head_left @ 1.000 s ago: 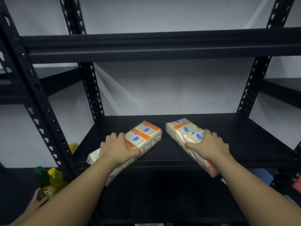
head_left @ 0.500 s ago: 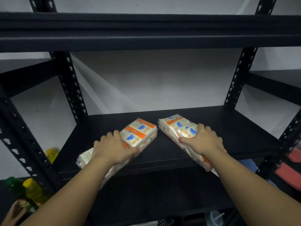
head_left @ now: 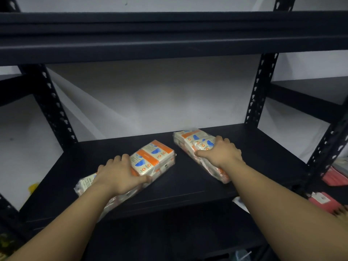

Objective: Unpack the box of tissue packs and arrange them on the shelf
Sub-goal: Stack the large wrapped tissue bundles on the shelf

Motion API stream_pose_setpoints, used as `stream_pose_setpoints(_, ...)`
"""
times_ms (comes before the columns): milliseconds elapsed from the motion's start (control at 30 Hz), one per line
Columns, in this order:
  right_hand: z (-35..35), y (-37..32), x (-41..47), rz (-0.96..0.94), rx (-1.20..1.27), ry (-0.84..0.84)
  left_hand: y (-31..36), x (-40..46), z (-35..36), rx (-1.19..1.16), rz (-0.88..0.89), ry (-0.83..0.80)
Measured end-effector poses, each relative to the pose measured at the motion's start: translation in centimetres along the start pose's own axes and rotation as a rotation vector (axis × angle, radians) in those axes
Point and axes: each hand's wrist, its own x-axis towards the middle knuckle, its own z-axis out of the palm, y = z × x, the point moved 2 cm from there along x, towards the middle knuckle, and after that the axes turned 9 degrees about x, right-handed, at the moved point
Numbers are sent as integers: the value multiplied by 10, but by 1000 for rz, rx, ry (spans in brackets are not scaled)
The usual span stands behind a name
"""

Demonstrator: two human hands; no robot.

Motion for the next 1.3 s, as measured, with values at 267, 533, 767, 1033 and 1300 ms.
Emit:
stream_pose_setpoints(267, -1, 22, 67, -145, 141, -119, 32, 21, -7, -80, 76, -17)
stream_pose_setpoints(533, -10, -3, 143, -637, -94, -170, 30, 21, -6, -119, 63, -10)
stream_pose_setpoints(767, 1, -21, 173, -705, -27, -322, 31, 20, -7, -131, 52, -18)
stream_pose_setpoints(1033, -5, -30, 130, -733, 113, -245, 35, 20, -13, -160, 74, -32)
stream_pose_setpoints(1300, 3, -78, 3, -900, 97, -566, 40, 15, -26, -314, 208, -164)
